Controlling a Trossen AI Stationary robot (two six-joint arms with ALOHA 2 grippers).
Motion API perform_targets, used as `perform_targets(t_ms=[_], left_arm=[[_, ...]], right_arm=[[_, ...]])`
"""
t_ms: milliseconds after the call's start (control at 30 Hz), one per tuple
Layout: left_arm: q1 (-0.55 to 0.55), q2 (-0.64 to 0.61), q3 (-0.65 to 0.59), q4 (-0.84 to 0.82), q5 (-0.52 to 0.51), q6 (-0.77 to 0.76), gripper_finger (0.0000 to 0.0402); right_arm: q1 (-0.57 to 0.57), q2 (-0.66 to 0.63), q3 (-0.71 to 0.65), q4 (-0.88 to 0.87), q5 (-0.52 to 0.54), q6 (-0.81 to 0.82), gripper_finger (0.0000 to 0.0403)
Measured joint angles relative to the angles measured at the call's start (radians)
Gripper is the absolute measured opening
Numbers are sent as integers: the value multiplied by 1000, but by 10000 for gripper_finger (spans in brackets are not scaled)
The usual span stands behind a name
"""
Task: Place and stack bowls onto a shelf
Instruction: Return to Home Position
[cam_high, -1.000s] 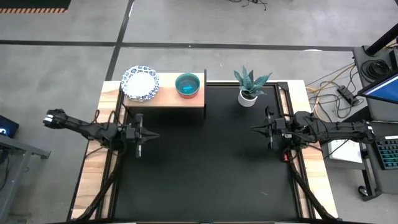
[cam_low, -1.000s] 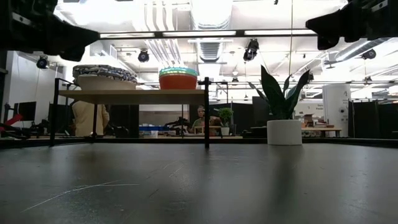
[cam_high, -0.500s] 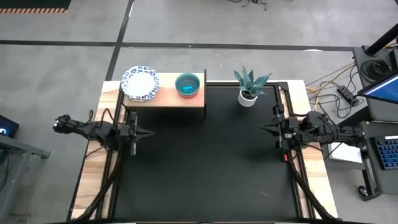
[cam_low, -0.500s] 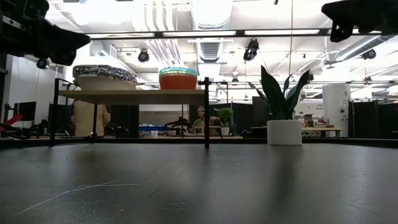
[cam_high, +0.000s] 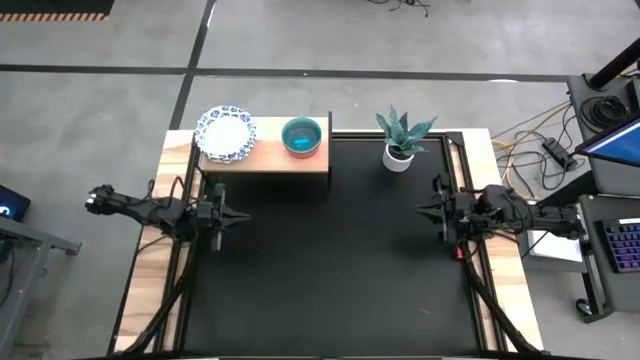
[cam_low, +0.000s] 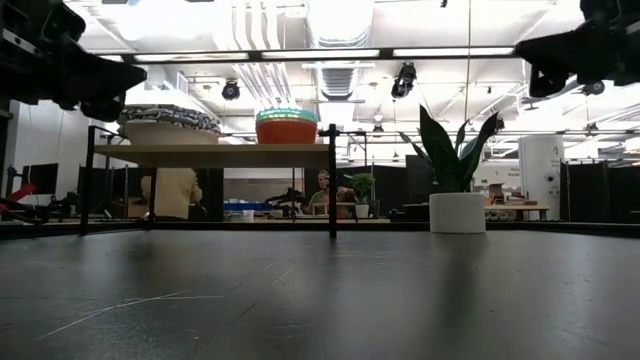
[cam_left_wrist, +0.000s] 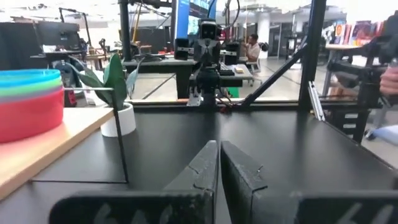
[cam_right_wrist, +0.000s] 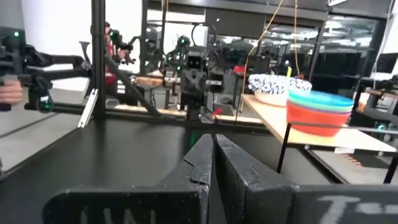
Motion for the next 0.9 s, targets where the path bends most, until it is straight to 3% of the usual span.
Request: perform_targets(t_ms=[133,733,900], left_arm=[[0,8,-39,86,26,-13,0],[0,16,-33,75,44,-12,0],[0,16,-32,75,44,-10,0]], right_arm=[[1,-9,-6,-6,0,-12,9],[0,-6,-92,-3,42,51,9],[1,12,-93,8,169,63,9]])
